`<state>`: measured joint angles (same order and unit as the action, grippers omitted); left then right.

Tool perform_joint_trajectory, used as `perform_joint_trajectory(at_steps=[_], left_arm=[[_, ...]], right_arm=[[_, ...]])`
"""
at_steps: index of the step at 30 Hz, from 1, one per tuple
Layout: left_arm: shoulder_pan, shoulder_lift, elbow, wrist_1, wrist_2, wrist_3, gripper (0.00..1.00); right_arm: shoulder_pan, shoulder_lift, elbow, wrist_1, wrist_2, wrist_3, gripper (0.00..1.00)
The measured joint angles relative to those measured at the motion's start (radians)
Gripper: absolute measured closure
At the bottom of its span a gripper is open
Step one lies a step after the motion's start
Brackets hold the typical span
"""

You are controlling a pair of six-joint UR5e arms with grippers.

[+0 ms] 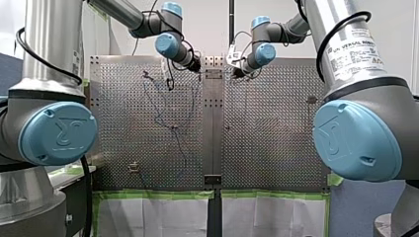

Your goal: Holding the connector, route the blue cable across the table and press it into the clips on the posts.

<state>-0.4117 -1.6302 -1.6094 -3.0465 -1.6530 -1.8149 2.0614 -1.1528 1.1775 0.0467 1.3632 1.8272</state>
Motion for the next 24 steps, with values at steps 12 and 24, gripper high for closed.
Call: perform_joint_trajectory(at_steps=[12,24], left_arm=[[-0.1,-0.072,0.089,-0.001,-0.1,0.074,0.0],[-0.211,-0.109,0.162,-0.002,-0.211,0.113,0.0]], right_arm=[[-0.009,-0.001,0.0,0.016,0.001,-0.004,1.0],[-0.015,-0.002,0.002,0.026,0.002,-0.011,1.0]])
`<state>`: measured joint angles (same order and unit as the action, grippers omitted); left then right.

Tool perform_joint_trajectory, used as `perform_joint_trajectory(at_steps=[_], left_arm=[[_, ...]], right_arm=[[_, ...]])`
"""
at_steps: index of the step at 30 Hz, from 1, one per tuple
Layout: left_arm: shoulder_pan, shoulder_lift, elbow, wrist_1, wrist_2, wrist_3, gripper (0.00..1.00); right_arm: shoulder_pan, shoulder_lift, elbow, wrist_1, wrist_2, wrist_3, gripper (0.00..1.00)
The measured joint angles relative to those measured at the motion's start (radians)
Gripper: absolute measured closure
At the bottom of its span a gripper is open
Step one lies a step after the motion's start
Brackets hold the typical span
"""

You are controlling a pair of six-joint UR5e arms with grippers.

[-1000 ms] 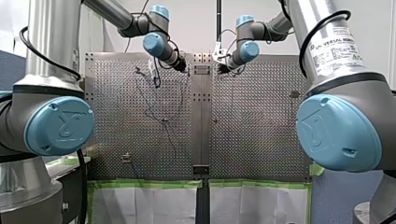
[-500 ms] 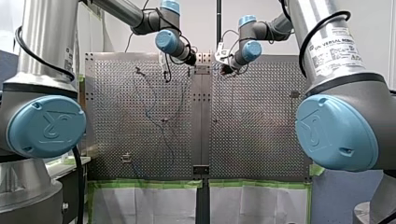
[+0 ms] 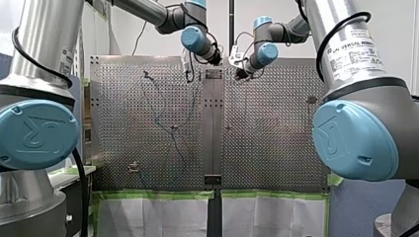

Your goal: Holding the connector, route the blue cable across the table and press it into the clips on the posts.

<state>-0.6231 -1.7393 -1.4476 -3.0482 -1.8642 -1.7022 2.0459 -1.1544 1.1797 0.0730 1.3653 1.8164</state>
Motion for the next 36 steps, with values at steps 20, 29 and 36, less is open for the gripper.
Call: perform_joint_trajectory(at_steps=[20,29,36], left_arm=[[-0.034,-0.121,0.092,-0.028,-0.175,0.064,0.0],[-0.021,-0.144,0.135,-0.031,-0.254,0.069,0.0],[-0.014,-0.2,0.193,-0.072,-0.312,0.072,0.0]], right_arm=[[-0.01,0.0,0.028,0.001,0.002,-0.011,1.0],[-0.012,0.0,0.028,0.0,0.002,-0.011,1.0],[-0.015,0.0,0.029,-0.001,0.002,-0.011,1.0]])
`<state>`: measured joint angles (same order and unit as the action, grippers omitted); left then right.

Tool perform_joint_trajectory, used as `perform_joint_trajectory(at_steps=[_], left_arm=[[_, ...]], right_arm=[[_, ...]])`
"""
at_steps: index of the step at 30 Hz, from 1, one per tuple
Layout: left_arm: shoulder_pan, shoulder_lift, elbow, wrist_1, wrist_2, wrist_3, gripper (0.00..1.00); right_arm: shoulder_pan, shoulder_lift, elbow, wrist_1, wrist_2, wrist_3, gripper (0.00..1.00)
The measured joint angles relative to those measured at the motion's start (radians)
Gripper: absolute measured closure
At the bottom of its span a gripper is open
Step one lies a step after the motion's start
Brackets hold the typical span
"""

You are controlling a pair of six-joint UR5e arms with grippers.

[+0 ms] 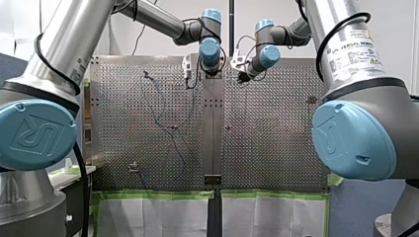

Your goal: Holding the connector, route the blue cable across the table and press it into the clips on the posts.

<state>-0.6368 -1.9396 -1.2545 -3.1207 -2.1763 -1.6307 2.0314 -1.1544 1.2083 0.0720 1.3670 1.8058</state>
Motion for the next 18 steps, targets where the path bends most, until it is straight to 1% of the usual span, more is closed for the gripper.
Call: perform_joint_trajectory(at_steps=[4,8,14,18], left_arm=[[0.005,-0.033,0.033,-0.007,-0.015,0.0,0.0],[0.017,-0.065,0.068,0.003,-0.004,-0.003,0.0],[0.032,-0.079,0.106,0.016,0.01,-0.005,0.0],[0.039,-0.101,0.129,0.002,0.017,-0.006,0.0]], right_arm=[[-0.002,0.0,0.0,0.0,0.0,0.0,1.0],[-0.002,0.0,0.0,-0.001,0.0,0.0,1.0],[-0.003,0.001,0.0,-0.002,0.0,0.0,1.0],[-0.003,0.001,0.0,-0.002,0.0,0.0,1.0]])
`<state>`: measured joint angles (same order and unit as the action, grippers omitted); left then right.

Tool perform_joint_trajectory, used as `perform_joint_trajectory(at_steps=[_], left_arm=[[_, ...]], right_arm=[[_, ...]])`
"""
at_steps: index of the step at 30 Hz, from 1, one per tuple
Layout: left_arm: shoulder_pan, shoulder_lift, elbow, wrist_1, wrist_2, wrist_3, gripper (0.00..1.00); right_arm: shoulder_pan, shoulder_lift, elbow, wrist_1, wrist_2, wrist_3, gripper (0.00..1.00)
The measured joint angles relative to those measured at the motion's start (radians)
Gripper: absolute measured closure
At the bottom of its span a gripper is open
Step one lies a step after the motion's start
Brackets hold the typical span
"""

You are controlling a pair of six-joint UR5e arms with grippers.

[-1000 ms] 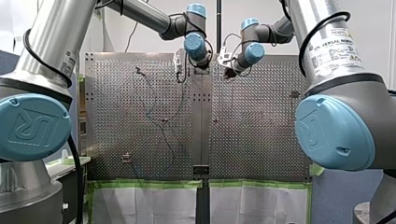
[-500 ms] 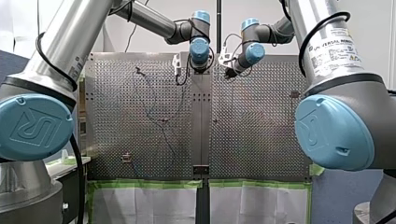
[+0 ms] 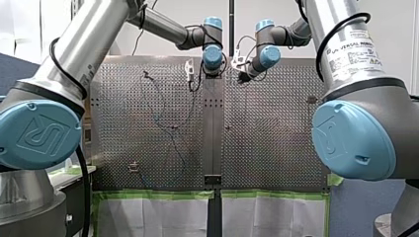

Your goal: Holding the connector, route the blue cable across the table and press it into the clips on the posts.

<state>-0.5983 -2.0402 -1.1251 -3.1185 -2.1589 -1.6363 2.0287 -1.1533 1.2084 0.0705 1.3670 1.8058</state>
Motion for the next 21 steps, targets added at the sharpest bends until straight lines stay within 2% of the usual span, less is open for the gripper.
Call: perform_joint_trajectory(at_steps=[7,9,10,11,12,14,15,16,17,18,19,21], left_arm=[[-0.001,-0.036,0.023,-0.013,-0.002,-0.008,0.0],[-0.001,-0.038,0.024,-0.014,-0.006,-0.011,0.04],[-0.001,-0.038,0.024,-0.014,-0.009,-0.013,0.19],[-0.001,-0.038,0.024,-0.015,-0.011,-0.014,0.31],[-0.002,-0.038,0.024,-0.015,-0.012,-0.014,0.31],[-0.004,-0.038,0.024,-0.015,-0.014,-0.015,0.55],[-0.005,-0.038,0.024,-0.015,-0.015,-0.015,0.55],[-0.006,-0.038,0.024,-0.015,-0.017,-0.015,0.76],[-0.007,-0.039,0.024,-0.016,-0.02,-0.016,0.88],[-0.008,-0.039,0.024,-0.016,-0.022,-0.016,0.88],[-0.009,-0.039,0.024,-0.017,-0.024,-0.017,0.98],[-0.011,-0.038,0.024,-0.019,-0.027,-0.019,1.0]], right_arm=[[0.0,0.0,0.0,-0.001,0.0,0.0,1.0],[0.0,0.0,0.0,-0.001,0.0,0.0,1.0],[0.0,0.0,0.0,-0.001,0.0,0.0,1.0],[0.0,0.0,0.0,-0.001,0.0,0.0,1.0],[0.0,0.0,0.0,-0.001,0.0,0.0,1.0],[0.0,0.0,0.0,-0.001,0.0,0.0,1.0],[0.0,0.001,0.0,0.0,0.0,0.0,1.0],[0.0,0.001,0.0,0.0,0.0,0.0,1.0],[0.0,0.001,0.0,0.0,0.0,0.0,1.0],[0.0,0.0,0.0,0.0,0.0,0.0,1.0],[0.0,0.001,0.0,0.0,0.0,0.0,1.0],[0.0,0.001,0.0,0.0,0.0,0.0,1.0]])
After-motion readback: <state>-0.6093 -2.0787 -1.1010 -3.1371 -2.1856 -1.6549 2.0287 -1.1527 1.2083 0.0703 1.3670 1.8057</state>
